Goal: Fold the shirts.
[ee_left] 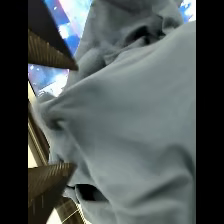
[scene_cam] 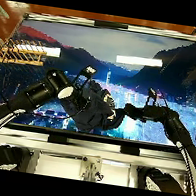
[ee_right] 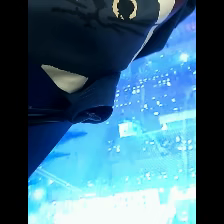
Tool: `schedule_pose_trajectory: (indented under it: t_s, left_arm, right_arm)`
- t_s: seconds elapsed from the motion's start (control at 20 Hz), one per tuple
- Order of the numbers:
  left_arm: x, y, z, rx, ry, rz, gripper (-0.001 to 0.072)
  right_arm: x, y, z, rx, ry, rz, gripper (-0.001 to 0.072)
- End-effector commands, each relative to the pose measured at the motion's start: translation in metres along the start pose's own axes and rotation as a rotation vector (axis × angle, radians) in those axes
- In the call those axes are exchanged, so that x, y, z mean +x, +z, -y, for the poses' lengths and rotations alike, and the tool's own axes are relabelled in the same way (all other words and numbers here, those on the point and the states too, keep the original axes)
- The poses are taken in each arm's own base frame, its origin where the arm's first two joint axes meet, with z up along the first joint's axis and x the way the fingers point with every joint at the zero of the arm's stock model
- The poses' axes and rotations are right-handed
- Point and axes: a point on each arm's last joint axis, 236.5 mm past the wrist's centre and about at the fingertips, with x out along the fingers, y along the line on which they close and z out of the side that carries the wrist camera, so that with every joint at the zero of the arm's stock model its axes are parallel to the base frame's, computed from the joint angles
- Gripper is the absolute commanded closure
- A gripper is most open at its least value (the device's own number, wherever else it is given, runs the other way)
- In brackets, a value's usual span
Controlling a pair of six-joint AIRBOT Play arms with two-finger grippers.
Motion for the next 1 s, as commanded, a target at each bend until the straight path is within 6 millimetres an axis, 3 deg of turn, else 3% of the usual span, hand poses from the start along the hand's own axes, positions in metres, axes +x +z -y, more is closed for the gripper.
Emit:
schedule_pose_trajectory:
  t_s: [0.0,0.2,0.35,0.45,0.55,0.85,0.95]
  left_arm:
    - [-0.003,-0.008,-0.027,-0.041,0.025,-0.044,-0.0013]
    - [-0.021,-0.012,-0.09,-0.24,-0.004,-0.021,-0.0013]
    - [0.018,-0.047,-0.137,-0.424,-0.014,-0.089,-0.0013]
    - [0.054,-0.073,-0.141,-0.579,-0.112,-0.136,-0.0013]
    - [0.077,-0.082,-0.14,-0.681,-0.194,-0.134,-0.0013]
    - [0.114,-0.059,-0.138,-0.803,-0.268,-0.043,-0.0013]
    - [0.126,-0.057,-0.139,-0.818,-0.272,-0.04,0.0048]
  right_arm:
    - [-0.005,0.003,-0.001,-0.017,0.0,0.02,0.0644]
    - [-0.005,0.004,0.001,-0.028,-0.011,0.022,0.0644]
    - [-0.005,0.004,0.001,-0.028,-0.011,0.022,0.0644]
    - [-0.005,0.004,0.001,-0.028,-0.011,0.022,0.0644]
    - [-0.005,0.004,0.001,-0.028,-0.011,0.022,0.0643]
    - [-0.005,0.005,0.001,-0.029,-0.01,0.028,0.0643]
    - [-0.005,0.005,0.001,-0.028,-0.01,0.028,0.0643]
